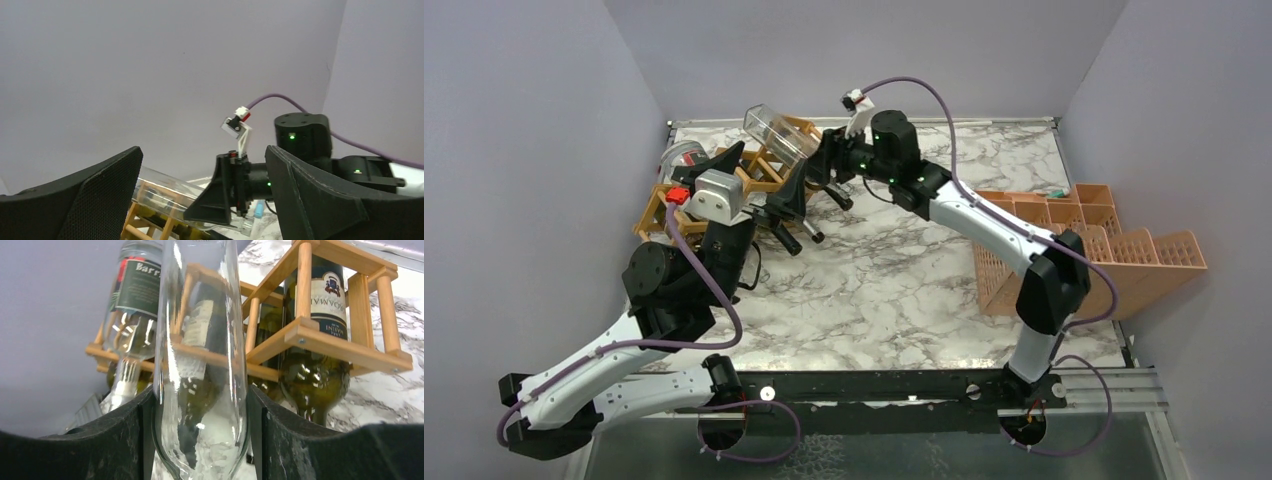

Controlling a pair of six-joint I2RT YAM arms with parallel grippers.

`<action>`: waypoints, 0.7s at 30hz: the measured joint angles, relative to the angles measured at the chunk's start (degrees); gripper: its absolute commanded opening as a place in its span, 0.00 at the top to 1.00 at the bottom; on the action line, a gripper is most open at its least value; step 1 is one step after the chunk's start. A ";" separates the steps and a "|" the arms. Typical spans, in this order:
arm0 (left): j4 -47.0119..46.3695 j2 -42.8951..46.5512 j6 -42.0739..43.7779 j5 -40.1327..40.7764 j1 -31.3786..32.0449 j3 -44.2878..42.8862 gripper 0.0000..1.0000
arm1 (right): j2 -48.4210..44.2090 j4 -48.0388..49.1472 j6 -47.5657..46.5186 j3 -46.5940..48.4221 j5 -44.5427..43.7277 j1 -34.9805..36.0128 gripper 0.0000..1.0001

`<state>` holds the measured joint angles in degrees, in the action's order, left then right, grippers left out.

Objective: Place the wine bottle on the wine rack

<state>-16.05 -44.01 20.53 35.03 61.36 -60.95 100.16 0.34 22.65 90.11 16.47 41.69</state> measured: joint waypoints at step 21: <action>11.58 4.50 -6.10 7.39 0.00 -0.87 0.01 | 21.73 -4.72 0.85 20.68 -5.42 2.27 0.55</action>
<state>-4.47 -39.51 14.44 42.41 61.36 -61.82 121.89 -4.38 23.51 110.78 11.05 43.97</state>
